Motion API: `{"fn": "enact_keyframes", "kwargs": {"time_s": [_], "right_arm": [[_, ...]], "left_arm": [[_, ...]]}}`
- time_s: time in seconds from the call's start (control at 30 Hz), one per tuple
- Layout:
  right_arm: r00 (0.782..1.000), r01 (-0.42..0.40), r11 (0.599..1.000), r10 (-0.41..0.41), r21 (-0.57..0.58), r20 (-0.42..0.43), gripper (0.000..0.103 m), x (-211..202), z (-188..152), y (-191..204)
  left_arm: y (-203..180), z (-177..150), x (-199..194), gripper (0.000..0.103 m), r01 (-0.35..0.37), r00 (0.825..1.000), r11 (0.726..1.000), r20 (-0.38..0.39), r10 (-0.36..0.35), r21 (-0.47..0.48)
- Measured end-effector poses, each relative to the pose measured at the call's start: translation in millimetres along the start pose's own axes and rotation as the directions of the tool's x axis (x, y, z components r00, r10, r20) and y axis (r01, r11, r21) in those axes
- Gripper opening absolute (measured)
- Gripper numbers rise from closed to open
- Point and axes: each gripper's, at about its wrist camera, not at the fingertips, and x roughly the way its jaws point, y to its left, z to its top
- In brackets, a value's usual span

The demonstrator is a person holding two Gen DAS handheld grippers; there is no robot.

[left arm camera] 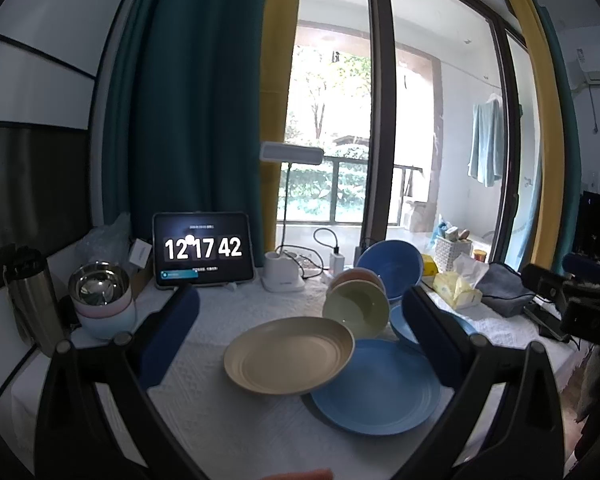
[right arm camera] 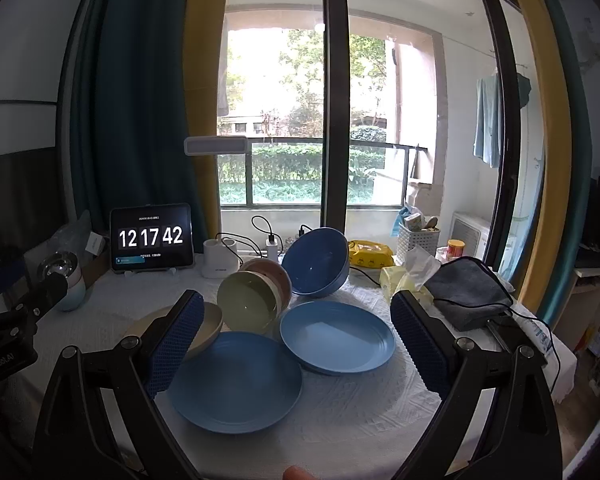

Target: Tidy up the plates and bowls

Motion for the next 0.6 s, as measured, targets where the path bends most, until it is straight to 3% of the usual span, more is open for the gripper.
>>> {"fn": "enact_keyframes", "kwargs": {"time_s": [0.37,0.47,0.6], "right_arm": [[1.000,-0.011,1.000,0.010,-0.003,-0.022,0.097,9.1,-2.0,4.7],[0.999,-0.013,1.000,0.013,-0.009,-0.032,0.097,15.1,-2.6,6.6],[0.999,-0.023,1.000,0.022,-0.010,-0.048,0.097,26.0,-4.5,8.2]], "left_arm": [[6.9,-3.9,6.6,0.102,-0.007,1.000,1.000,-0.013,0.007,-0.021],[8.7,-8.1,11.4,0.102,-0.024,0.999,0.999,-0.037,0.025,0.030],[12.1,-15.4,23.1,0.102,-0.029,0.997,0.999,-0.070,0.030,0.016]]}}
